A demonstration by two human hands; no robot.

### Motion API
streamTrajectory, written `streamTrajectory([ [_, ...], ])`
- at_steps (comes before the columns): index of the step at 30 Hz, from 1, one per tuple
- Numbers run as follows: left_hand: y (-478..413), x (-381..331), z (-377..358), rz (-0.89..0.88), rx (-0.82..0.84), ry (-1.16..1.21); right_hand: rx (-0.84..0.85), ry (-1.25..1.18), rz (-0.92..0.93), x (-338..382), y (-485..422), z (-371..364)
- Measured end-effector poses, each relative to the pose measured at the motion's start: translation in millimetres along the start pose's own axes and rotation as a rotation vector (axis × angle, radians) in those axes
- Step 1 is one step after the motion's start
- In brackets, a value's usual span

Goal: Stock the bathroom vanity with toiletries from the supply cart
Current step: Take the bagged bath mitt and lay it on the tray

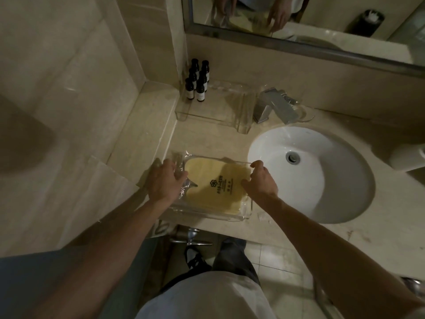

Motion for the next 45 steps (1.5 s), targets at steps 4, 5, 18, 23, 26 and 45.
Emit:
streamTrajectory([
  [4, 3.7, -27.4, -3.0, -0.494, -0.003, -0.114, -0.117, 0.140, 0.358, 22.6, 8.3, 10.1],
  [5, 5.6, -32.1, -8.8, -0.587, 0.072, -0.151, -0.087, 0.172, 0.473, 29.8, 12.6, 7.4],
  [18, 7.7, -48.7, -39.8, -0.738, 0.408, -0.368, 0.097, 0.319, 0.694, 21.0, 19.5, -35.1],
  [23, 9.4, -49.0, -44.0, -0.690, 0.450, -0.357, 0.223, 0.390, 0.598, 11.9, 13.3, -46.3],
  [26, 11.1, -47.1, -43.1, -0.655, 0.451, -0.333, 0.197, 0.409, 0.663, 16.1, 9.4, -43.7],
  [45, 16.1, -19.8, -24.9, -0.362, 0.106, -0.101, 0.141, 0.505, 0.727, 10.8, 1.5, -40.2],
])
Point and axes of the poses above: each hand's wrist, its own y-axis away from the middle knuckle, its own z-axis out of the back of the hand, x = y × z, the point moved 8 cm from there along -y, towards the middle knuckle, and after that the axes turned 9 degrees about -x, right-handed, at the moved point
